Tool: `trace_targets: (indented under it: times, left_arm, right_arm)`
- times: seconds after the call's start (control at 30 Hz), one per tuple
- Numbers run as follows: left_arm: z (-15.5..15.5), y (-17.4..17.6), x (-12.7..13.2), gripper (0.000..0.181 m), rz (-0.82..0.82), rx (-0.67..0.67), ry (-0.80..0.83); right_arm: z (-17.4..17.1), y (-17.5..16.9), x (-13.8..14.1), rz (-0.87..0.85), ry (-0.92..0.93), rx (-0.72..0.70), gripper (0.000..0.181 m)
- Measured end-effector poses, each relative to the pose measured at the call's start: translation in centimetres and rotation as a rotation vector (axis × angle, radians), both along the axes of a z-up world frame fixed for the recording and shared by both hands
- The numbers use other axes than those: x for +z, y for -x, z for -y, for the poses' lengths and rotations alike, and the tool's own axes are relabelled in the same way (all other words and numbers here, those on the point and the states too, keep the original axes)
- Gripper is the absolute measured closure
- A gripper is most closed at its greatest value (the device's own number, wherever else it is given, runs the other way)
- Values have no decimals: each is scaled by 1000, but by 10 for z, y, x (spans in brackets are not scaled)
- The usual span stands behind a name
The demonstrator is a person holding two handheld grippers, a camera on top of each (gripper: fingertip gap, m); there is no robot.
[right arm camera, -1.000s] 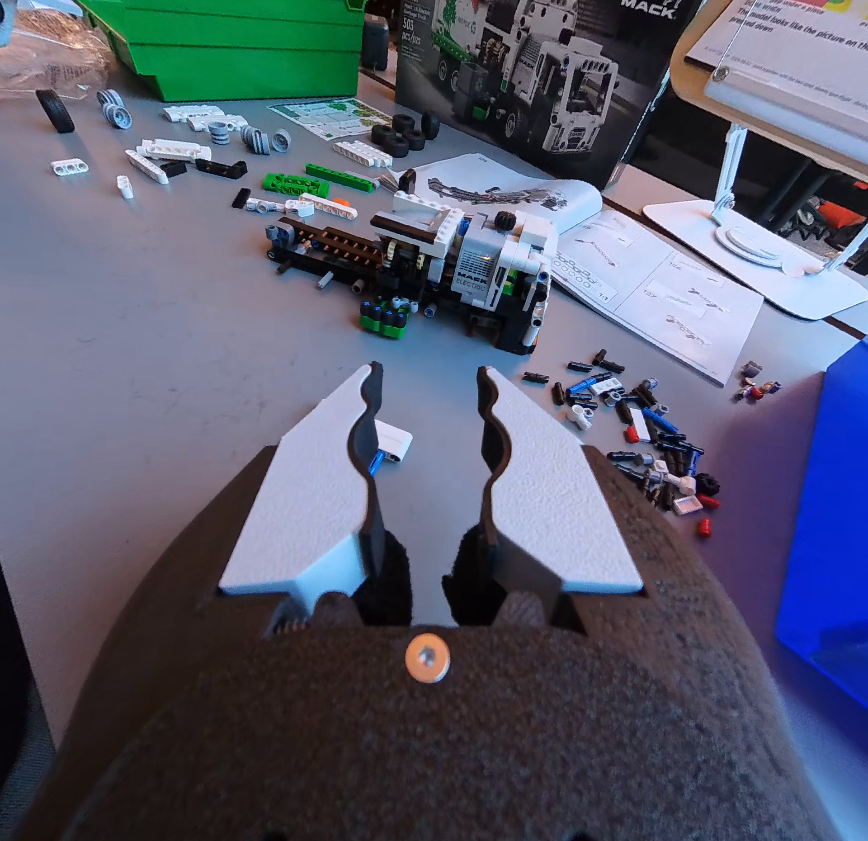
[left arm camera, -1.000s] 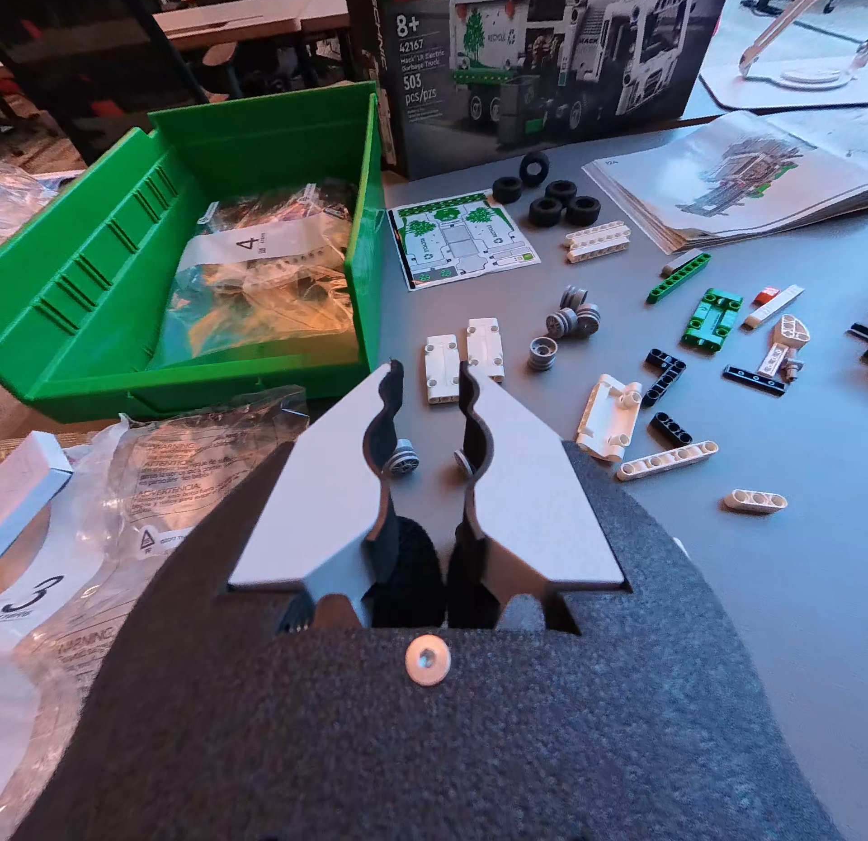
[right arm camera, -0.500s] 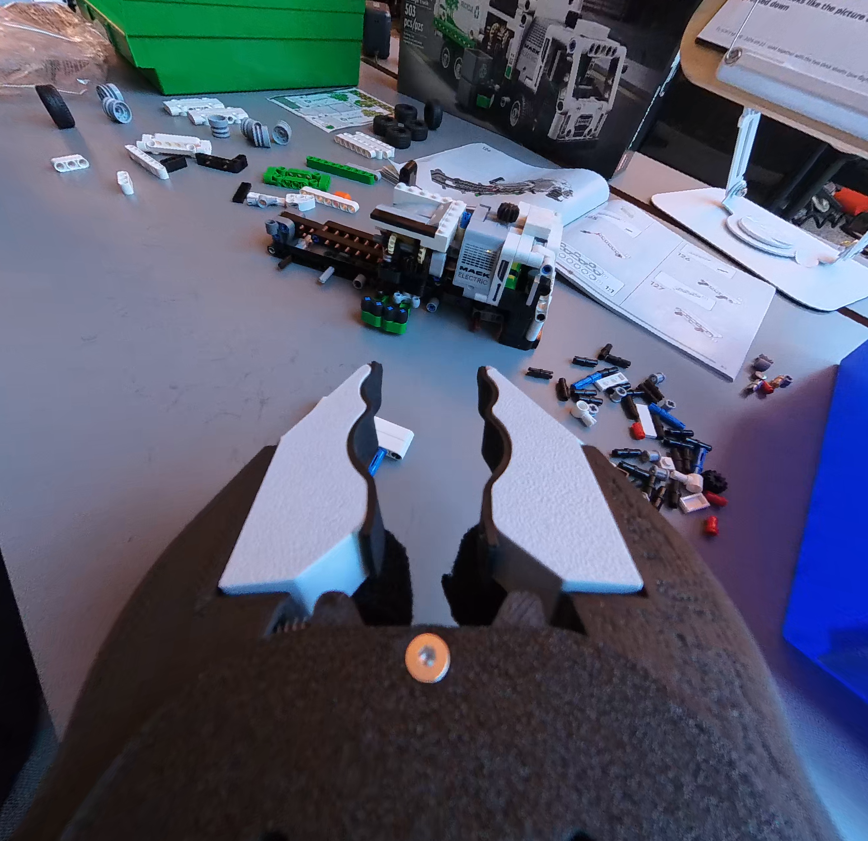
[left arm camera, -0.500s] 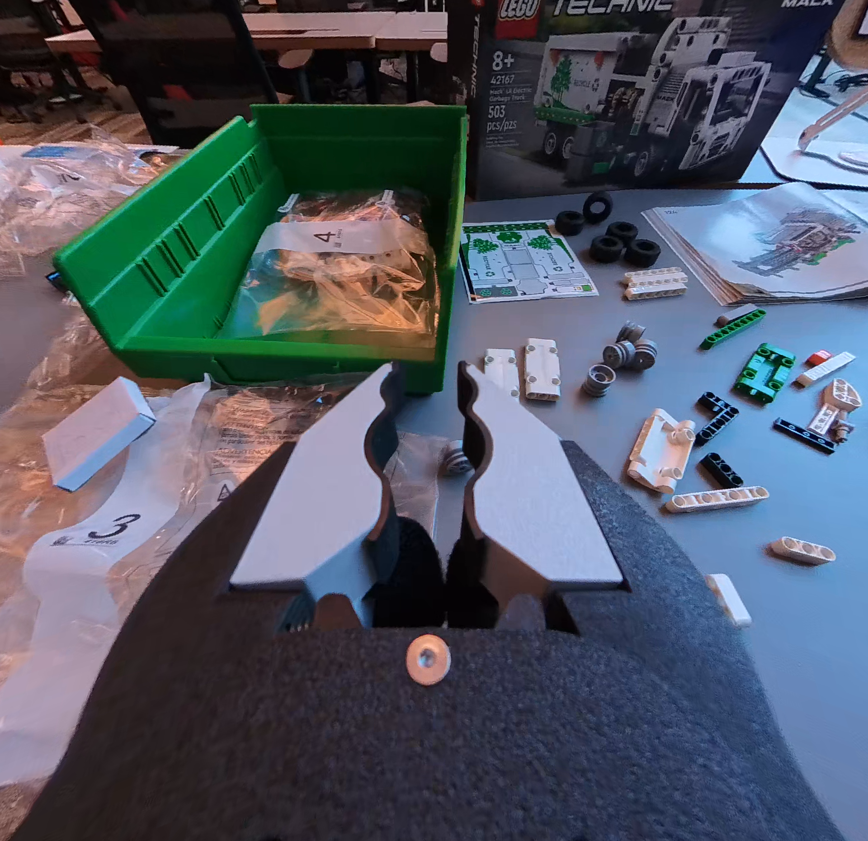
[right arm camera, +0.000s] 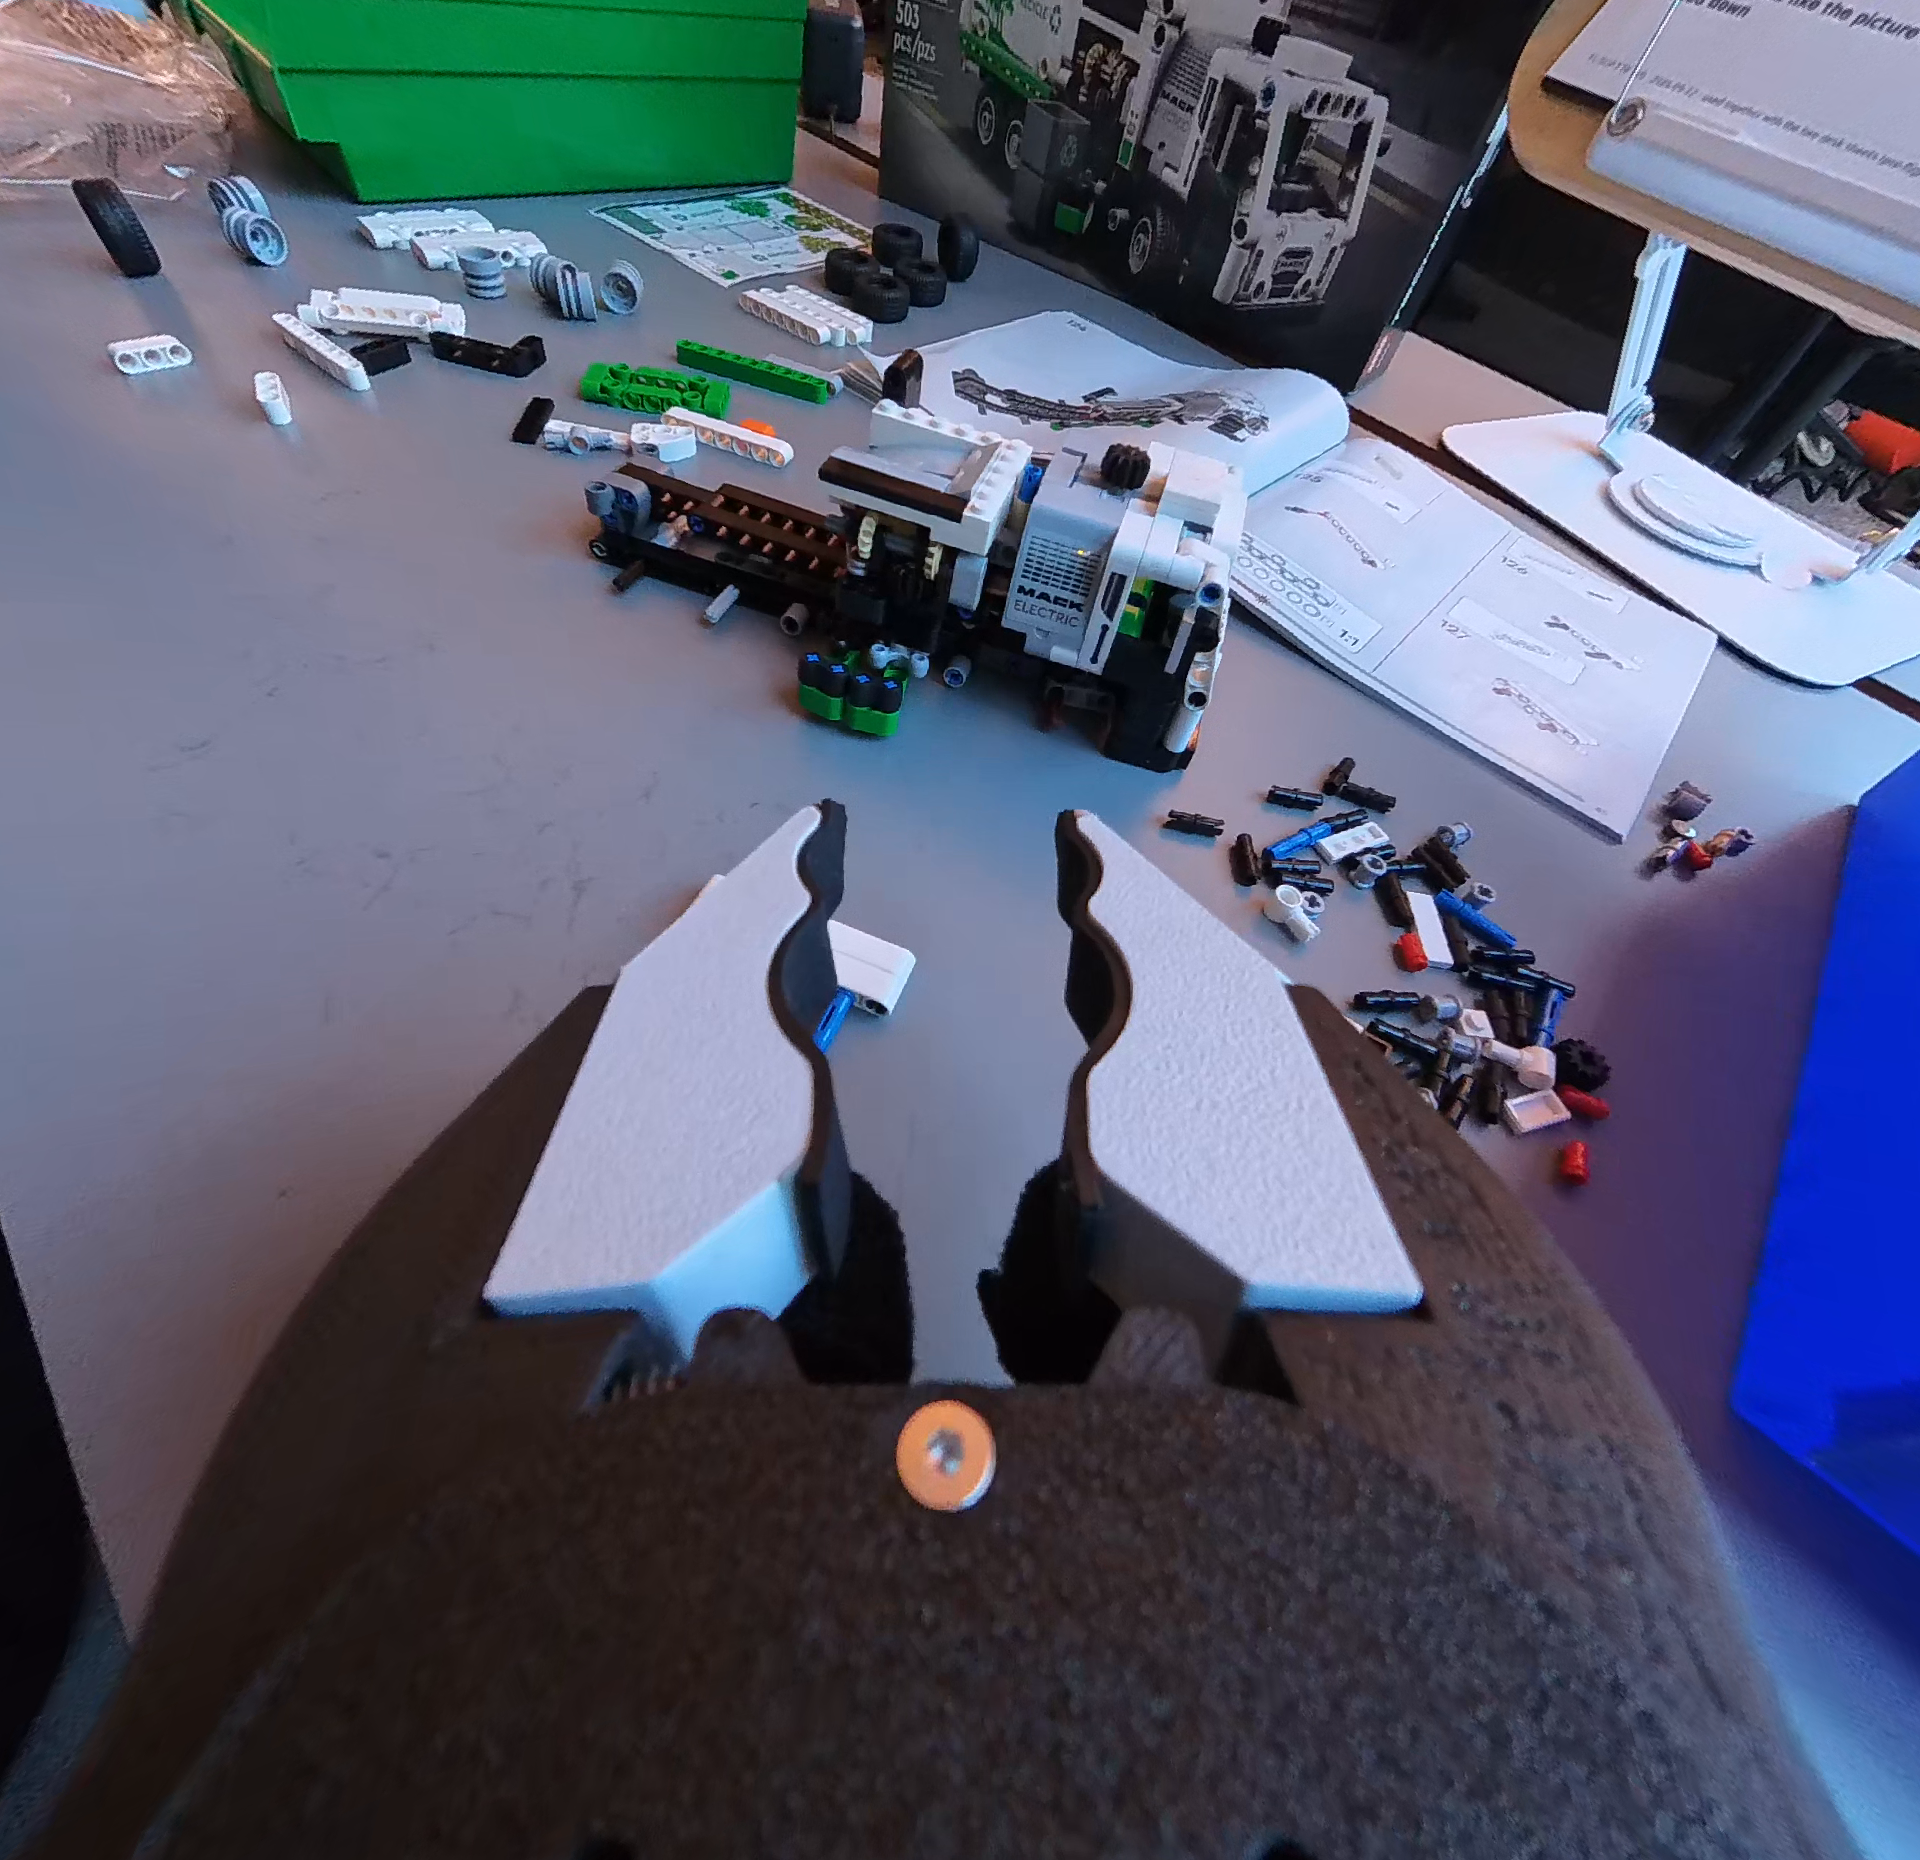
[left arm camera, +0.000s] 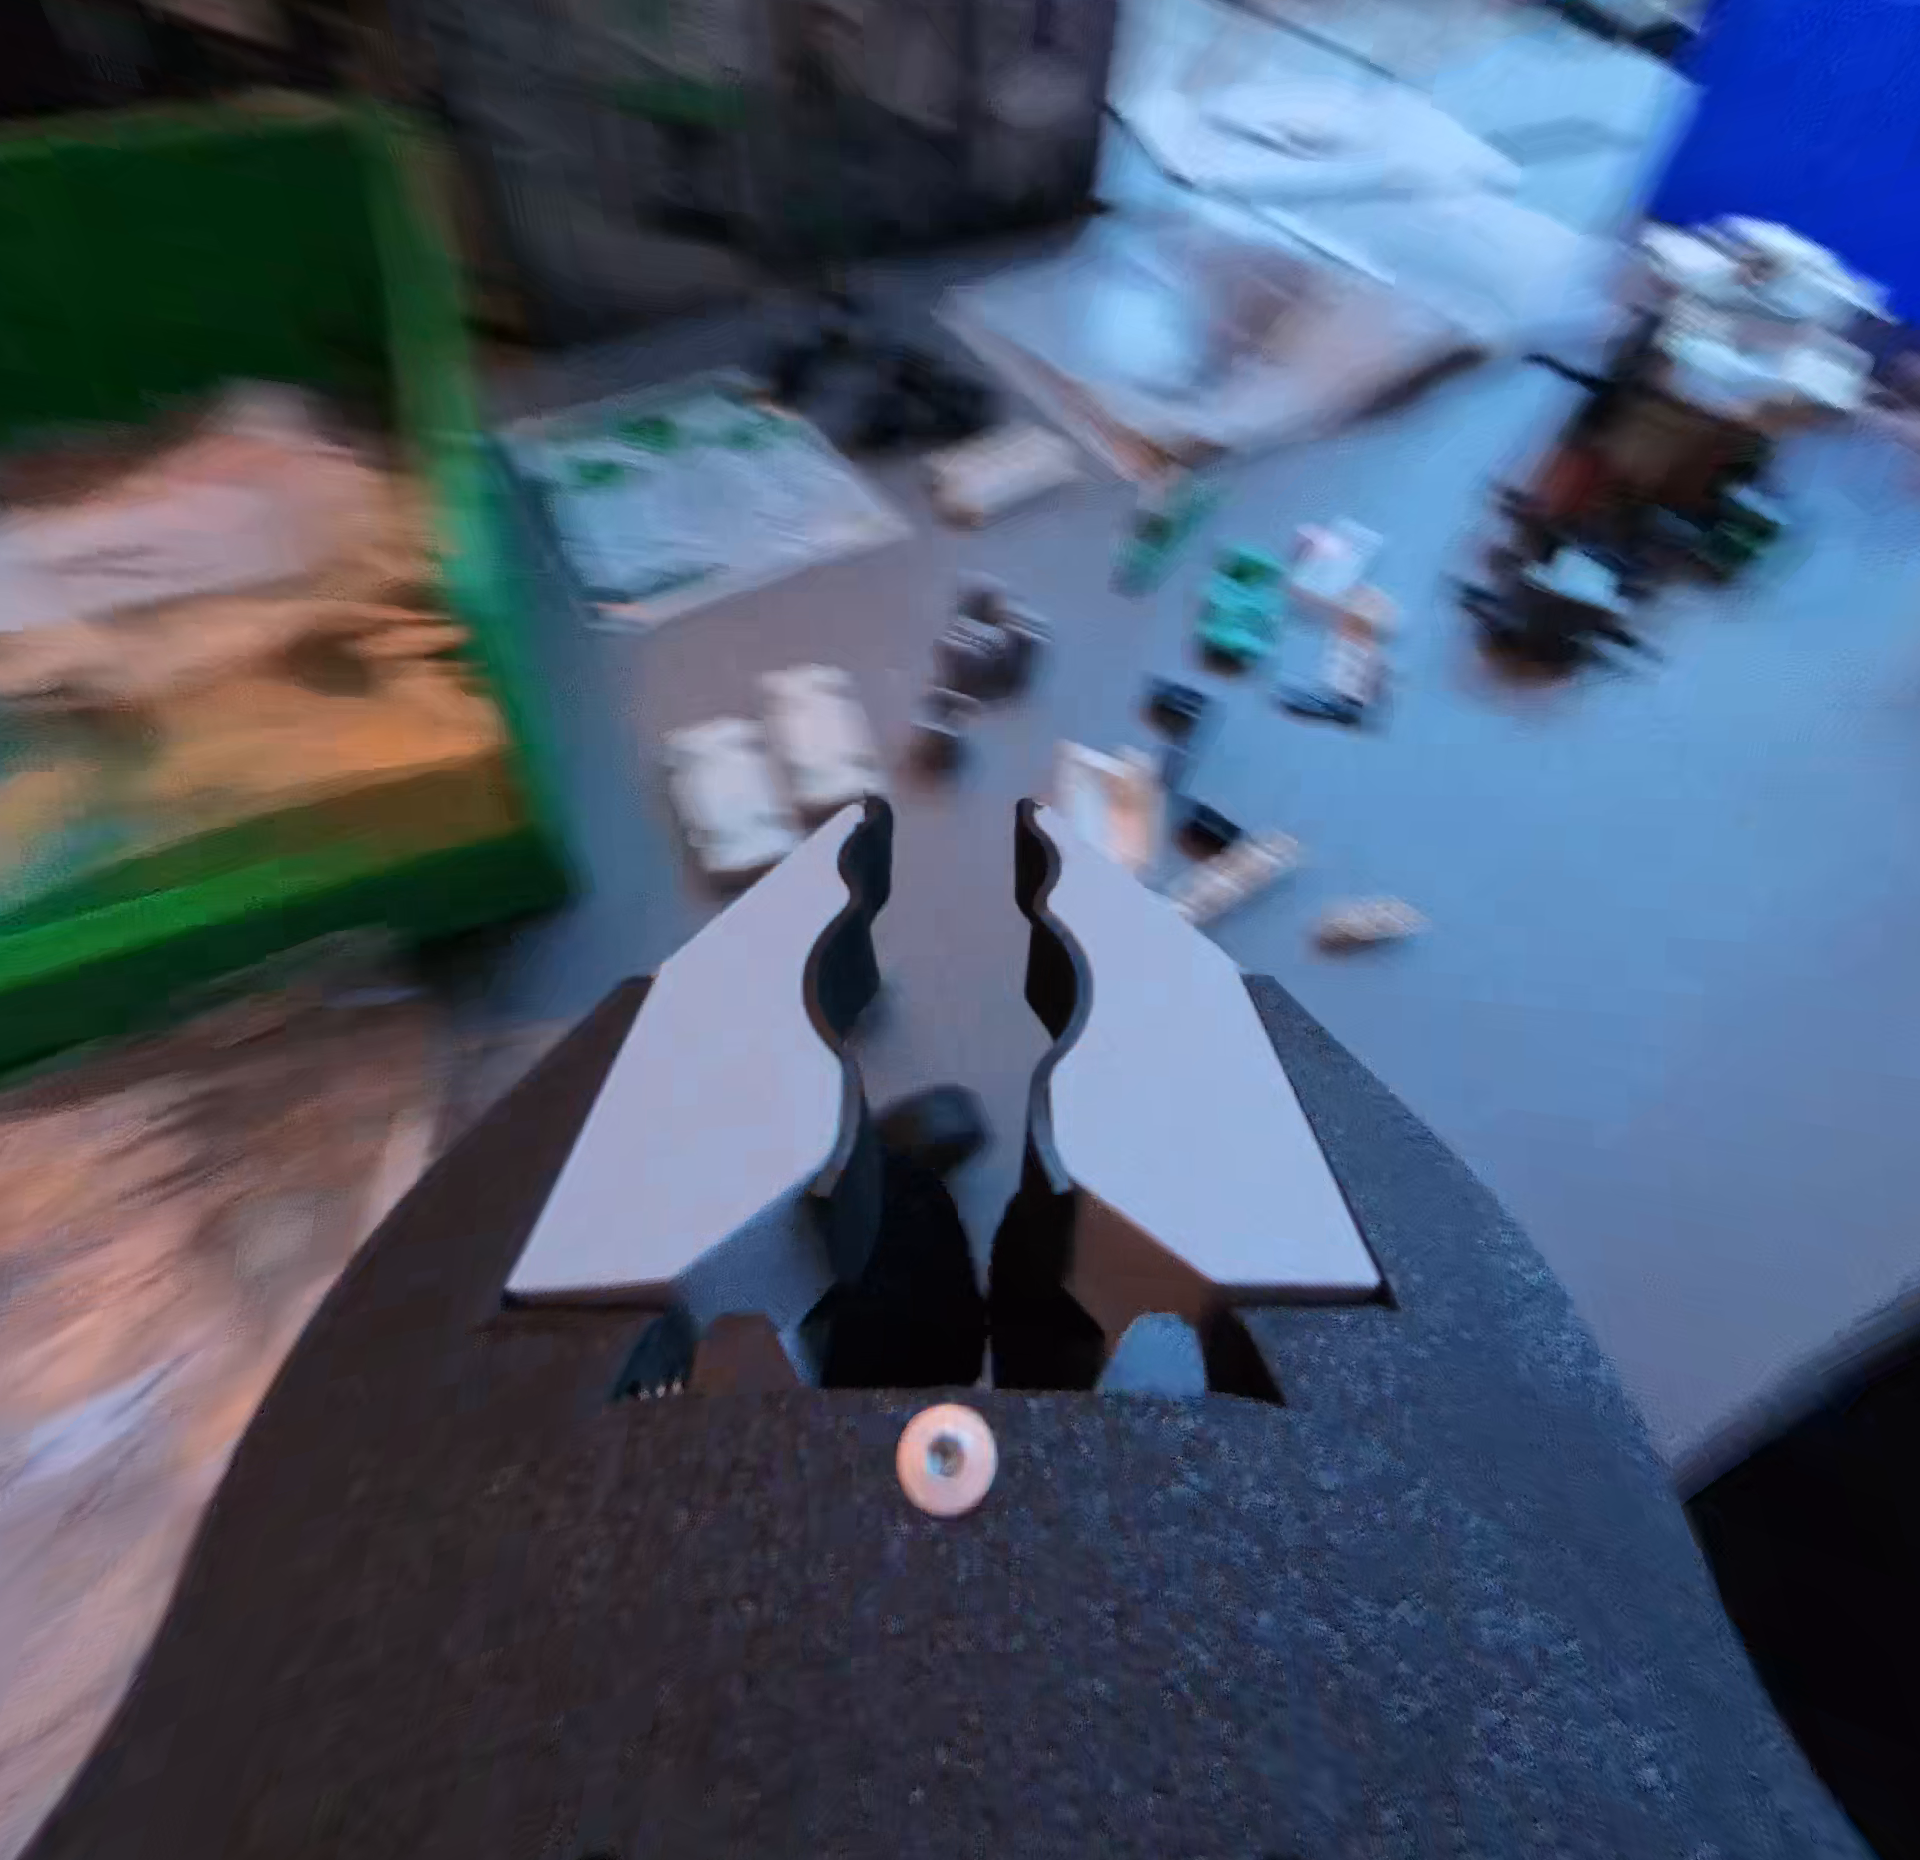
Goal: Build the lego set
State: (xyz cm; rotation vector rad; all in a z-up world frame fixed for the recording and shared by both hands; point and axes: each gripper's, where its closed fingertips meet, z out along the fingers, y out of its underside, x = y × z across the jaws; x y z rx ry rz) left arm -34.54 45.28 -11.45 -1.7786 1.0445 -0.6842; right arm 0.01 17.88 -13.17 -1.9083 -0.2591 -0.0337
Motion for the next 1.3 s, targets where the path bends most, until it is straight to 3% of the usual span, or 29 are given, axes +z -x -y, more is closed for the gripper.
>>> trace_targets:
  times: [0.03, 0.1, 0.3, 0.47, 0.63, 0.77, 0.83, 0.97, 1.03, 1.1, 1.3]
  left_arm:
    - [20, -12, -10, 156, -49, -126, 39]
    - [38, -24, -31, 155, -184, -241, 15]
    - [58, -56, -59, 157, -344, -418, 6]
    - [56, -62, -75, 162, -432, -448, 0]
    - [60, -61, -73, 174, -458, -465, -27]
    - [76, -74, -48, 175, -363, -496, -21]
    - [99, -91, -27, 175, -285, -551, -16]
    - [181, -156, -6, 174, -194, -729, 68]
    - [230, -192, -13, 174, -196, -813, 130]
    - [263, -222, -24, 174, -231, -856, 135]
    - [304, -263, -54, 175, -347, -907, 189]
  right_arm:
    - [0, 0, 0, -2, 1, 0, 141]
    - [0, 0, 0, -5, 0, 1, 141]
    - [0, 1, 0, -9, 3, 10, 141]
    - [0, 2, 0, -10, 5, 17, 141]
    - [0, 2, -1, -10, 6, 18, 141]
    - [-1, 2, -2, -10, 15, 17, 141]
    - [-1, 1, -3, -1, 18, 6, 141]
    - [9, -1, -19, 74, 126, 19, 146]
    - [24, 4, -42, 102, 284, 93, 145]
    - [29, 5, -43, 94, 302, 103, 149]
    - [34, 21, -51, -9, 345, 169, 152]
